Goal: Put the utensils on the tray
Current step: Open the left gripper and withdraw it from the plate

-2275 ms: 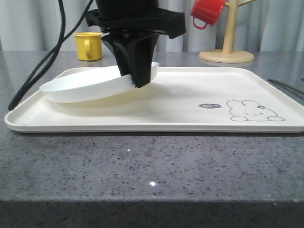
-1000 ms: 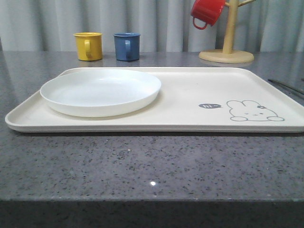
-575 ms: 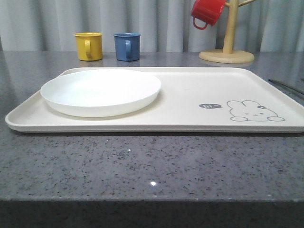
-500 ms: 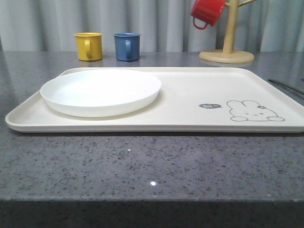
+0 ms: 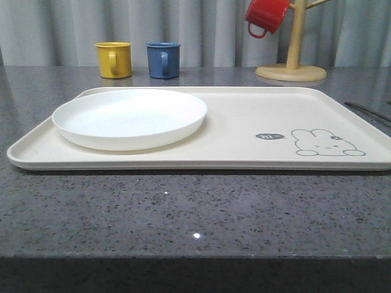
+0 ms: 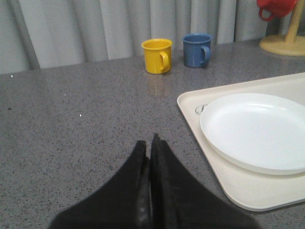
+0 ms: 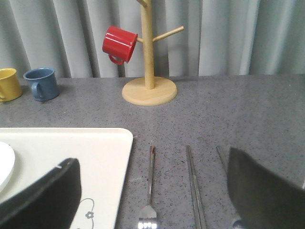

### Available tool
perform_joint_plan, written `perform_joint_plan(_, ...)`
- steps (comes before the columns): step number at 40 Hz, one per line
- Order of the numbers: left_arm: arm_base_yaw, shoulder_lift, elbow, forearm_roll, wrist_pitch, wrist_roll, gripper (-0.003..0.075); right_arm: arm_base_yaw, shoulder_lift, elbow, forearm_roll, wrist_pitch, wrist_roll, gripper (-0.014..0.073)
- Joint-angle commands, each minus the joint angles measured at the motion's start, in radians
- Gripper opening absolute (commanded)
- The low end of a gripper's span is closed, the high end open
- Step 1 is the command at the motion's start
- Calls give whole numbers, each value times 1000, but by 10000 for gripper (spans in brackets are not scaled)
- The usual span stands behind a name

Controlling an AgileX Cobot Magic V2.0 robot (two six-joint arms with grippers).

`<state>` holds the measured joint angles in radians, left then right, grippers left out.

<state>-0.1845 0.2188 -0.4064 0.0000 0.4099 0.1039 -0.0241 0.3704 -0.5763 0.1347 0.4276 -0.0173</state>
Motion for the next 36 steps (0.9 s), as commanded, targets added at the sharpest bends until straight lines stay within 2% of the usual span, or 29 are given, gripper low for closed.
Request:
perform_joint_plan(1,0,-99,17,-11,-95,-9,-18,-7,16,-35,-8,-76,-6,643)
perform_joint_plan(7,0,-182,36,-11,-95,-9,-18,-7,16,-35,-8,-76,-6,643)
perform_joint_plan(36,0,-184,36,-11,-81,-9,-18,-7,19,-35,-8,-57,-6,643)
